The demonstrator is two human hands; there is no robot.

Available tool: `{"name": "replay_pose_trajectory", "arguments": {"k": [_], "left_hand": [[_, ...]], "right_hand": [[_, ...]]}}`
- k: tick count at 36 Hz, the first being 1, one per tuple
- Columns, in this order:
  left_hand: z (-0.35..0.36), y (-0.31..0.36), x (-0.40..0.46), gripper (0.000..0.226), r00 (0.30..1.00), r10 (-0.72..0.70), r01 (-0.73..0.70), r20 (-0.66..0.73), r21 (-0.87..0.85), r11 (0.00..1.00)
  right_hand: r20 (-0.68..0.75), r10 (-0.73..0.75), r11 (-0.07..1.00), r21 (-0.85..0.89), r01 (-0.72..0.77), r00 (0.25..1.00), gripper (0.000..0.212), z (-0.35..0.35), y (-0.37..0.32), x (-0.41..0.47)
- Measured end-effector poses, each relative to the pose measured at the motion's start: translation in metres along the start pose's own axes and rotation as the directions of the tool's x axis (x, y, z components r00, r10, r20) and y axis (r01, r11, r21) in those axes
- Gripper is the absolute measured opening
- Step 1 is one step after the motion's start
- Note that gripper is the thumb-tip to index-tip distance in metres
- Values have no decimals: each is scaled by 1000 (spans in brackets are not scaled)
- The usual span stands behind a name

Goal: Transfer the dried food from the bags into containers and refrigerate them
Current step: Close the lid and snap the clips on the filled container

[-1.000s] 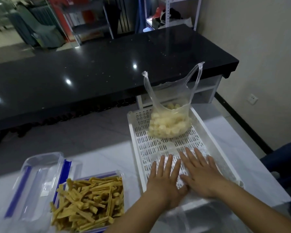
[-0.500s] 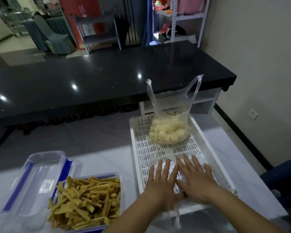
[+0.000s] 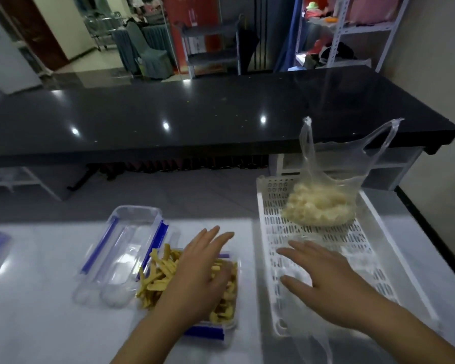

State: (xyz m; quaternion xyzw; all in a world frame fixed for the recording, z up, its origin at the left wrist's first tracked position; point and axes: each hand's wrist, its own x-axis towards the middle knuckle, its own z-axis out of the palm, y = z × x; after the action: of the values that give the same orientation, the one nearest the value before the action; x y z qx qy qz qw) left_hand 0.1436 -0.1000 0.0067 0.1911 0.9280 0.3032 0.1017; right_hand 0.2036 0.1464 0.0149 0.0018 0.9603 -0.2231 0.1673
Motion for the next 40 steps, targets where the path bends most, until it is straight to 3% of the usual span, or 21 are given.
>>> {"name": "replay_pose_trajectory", "arguments": {"k": [10, 20, 27, 30, 34, 40], "left_hand": [[-61, -107, -65, 49, 947, -239, 233, -214, -53, 971], [-93, -214, -96, 66, 894, -423, 428, -150, 1, 904], [-155, -298, -104, 68, 844, -491, 506, -216, 16, 862], [-184, -342, -110, 75, 786, -557, 584, -268, 26, 811], [-223, -409, -118, 97, 653, -676, 738, -341, 84, 670], [-264, -487, -118, 129, 477, -846, 873, -236, 22, 487]], "right_hand": [[71, -328, 944, -23, 330, 942, 59, 52, -131, 35], [169, -281, 941, -145, 306, 945, 71, 107, -223, 72], [207, -341, 908, -180, 378, 917, 69, 141, -302, 106], [211, -365, 895, -187, 404, 907, 67, 159, -336, 124], [226, -406, 868, -208, 451, 886, 65, 189, -383, 145], [354, -382, 843, -246, 479, 854, 63, 239, -430, 171]]}}
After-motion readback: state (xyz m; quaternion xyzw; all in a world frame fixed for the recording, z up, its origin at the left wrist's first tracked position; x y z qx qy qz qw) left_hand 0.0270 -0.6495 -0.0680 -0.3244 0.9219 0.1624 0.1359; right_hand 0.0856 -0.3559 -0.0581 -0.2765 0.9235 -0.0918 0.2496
